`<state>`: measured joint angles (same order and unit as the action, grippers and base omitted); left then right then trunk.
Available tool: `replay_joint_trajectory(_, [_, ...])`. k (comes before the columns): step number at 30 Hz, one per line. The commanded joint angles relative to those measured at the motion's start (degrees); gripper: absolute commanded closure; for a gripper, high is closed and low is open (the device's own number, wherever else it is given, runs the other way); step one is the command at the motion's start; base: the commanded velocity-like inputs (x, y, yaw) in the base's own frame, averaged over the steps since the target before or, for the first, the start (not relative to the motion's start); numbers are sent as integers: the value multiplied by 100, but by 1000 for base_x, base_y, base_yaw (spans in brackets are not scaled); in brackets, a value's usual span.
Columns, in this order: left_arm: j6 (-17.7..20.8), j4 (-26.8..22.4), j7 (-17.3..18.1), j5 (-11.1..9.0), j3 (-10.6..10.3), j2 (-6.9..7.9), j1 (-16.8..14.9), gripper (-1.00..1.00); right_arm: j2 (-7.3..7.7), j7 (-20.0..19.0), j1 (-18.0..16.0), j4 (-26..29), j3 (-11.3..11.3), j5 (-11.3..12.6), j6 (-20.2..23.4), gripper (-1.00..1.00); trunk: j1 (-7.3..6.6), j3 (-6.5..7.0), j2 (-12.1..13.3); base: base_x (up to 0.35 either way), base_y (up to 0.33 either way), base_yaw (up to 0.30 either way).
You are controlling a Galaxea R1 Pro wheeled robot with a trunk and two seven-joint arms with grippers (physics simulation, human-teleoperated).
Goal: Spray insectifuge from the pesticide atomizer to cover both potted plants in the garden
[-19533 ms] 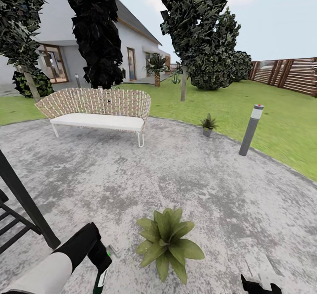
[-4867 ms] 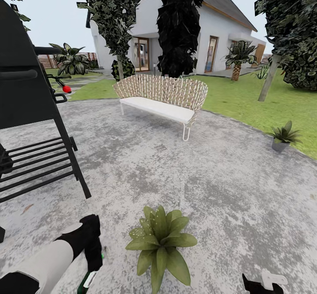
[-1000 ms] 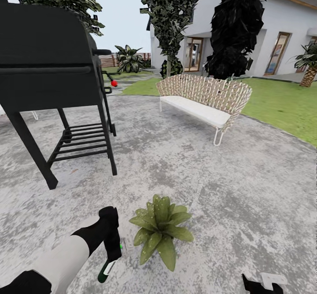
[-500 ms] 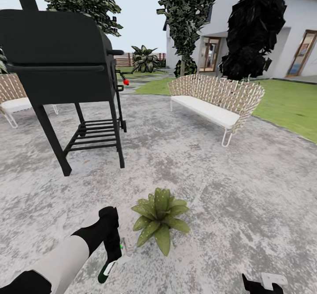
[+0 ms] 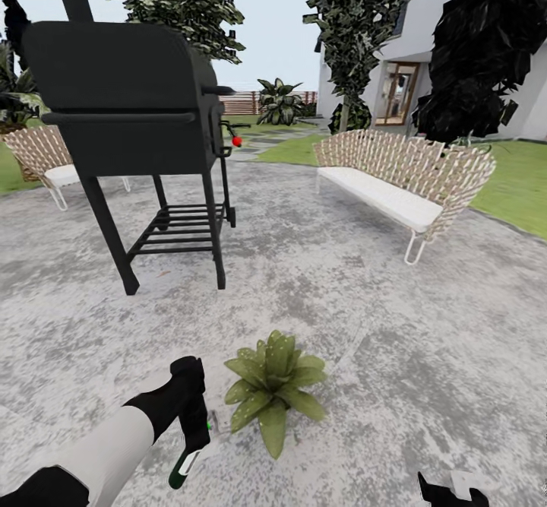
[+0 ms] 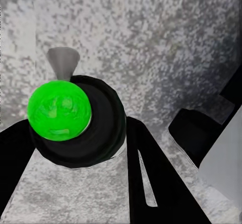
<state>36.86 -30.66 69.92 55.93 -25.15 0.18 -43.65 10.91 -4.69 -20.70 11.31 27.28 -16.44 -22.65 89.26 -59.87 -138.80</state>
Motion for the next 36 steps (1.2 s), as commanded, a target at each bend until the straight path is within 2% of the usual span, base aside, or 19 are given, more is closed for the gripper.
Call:
replay_joint_trajectory(1, [49,-13,39,23,-14,1,-3,100,-1,-41,-4,-6,50,-25,-20,-100,0,-5,-2,78,-269,26])
replay_joint_trajectory(14, [51,-15,39,23,-8,8,-3,100,10,-50,-4,3,49,-27,-20,-100,0,-5,-2,-79,-231,5])
replay_joint_trajectory(24, [49,42,39,23,-19,-6,22,100,8,-49,-4,3,49,-25,-20,-100,0,-5,-2,-7,-11,244])
replay_joint_trajectory(29, [49,44,38,23,-17,-9,23,100,8,-50,-4,3,49,-26,-20,-100,0,-5,-2,83,-202,248])
replay_joint_trajectory(36, [49,43,38,23,-9,-6,23,100,8,-50,-4,3,49,-25,-20,-100,0,-5,-2,88,-261,45])
